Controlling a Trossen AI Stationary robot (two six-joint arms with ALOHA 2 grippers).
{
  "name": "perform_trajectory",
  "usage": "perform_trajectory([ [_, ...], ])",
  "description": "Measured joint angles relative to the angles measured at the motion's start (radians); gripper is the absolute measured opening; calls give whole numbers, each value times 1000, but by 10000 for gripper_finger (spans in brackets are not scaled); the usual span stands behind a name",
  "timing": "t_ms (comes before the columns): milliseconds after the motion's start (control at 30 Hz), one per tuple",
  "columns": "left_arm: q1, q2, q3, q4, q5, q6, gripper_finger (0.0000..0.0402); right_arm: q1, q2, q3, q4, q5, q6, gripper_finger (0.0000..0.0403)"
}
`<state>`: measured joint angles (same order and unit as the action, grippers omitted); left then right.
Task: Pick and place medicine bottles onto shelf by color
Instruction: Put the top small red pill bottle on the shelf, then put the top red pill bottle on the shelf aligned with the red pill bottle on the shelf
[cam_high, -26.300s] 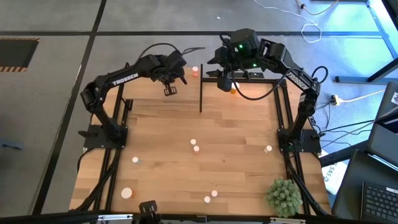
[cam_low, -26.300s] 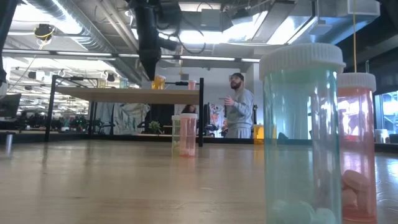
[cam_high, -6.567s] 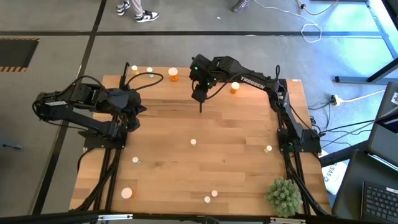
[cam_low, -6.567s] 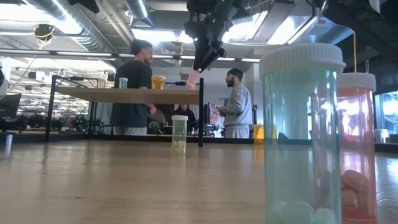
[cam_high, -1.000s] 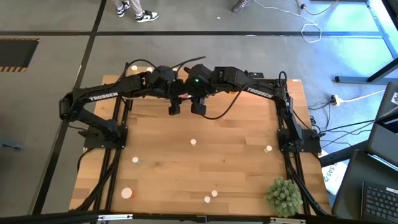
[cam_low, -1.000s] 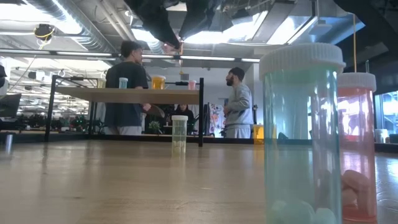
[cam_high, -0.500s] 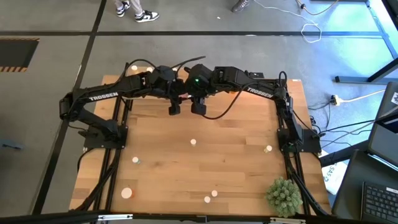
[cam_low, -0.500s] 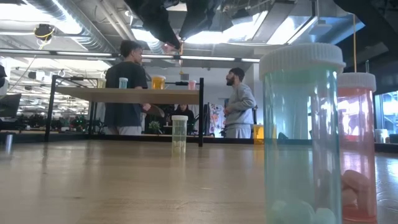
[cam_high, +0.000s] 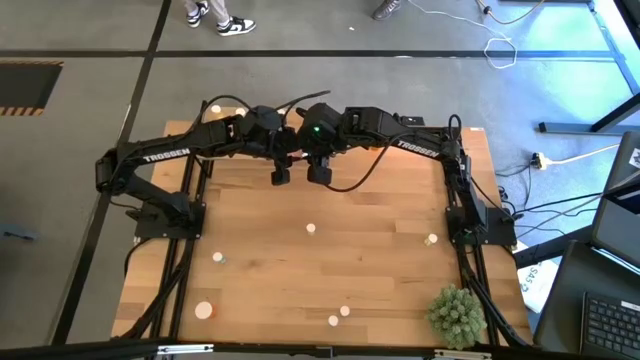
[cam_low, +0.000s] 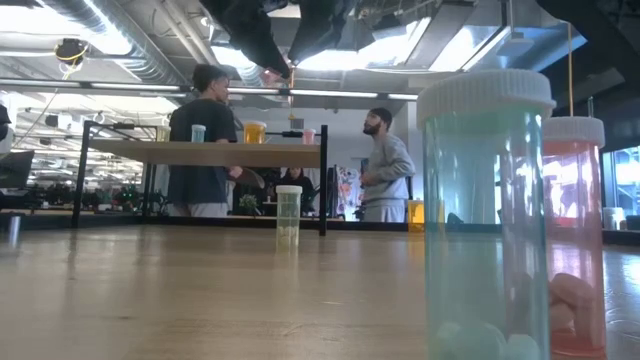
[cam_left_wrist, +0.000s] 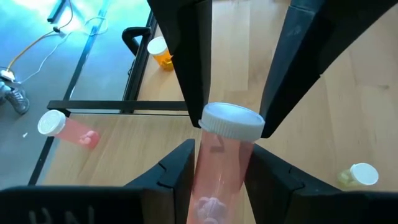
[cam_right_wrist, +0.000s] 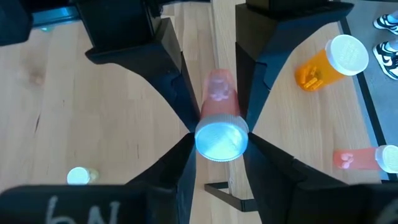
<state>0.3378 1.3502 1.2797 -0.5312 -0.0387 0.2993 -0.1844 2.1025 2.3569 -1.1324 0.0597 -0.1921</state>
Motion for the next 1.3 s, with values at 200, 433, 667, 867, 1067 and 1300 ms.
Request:
perform_trajectory([
  [200, 0, -1, 0, 2, 0, 0, 121, 0, 0, -1, -3, 3, 0, 151],
  [433, 0, -1, 0, 2, -2, 0, 121, 0, 0, -1, -3, 21, -1, 172],
  [667, 1, -1, 0, 2, -3, 0, 120, 0, 0, -1, -3, 87, -4, 173],
  [867, 3, -1, 0, 2, -4, 0, 103, 0, 0, -1, -2, 88, -11, 173],
  [1067, 4, -2, 0, 1, -4, -1, 90, 0, 0, -1, -2, 90, -23, 173],
  [1300, 4, -5, 2, -23, -4, -11, 78, 0, -23, -2, -45, 80, -12, 173],
])
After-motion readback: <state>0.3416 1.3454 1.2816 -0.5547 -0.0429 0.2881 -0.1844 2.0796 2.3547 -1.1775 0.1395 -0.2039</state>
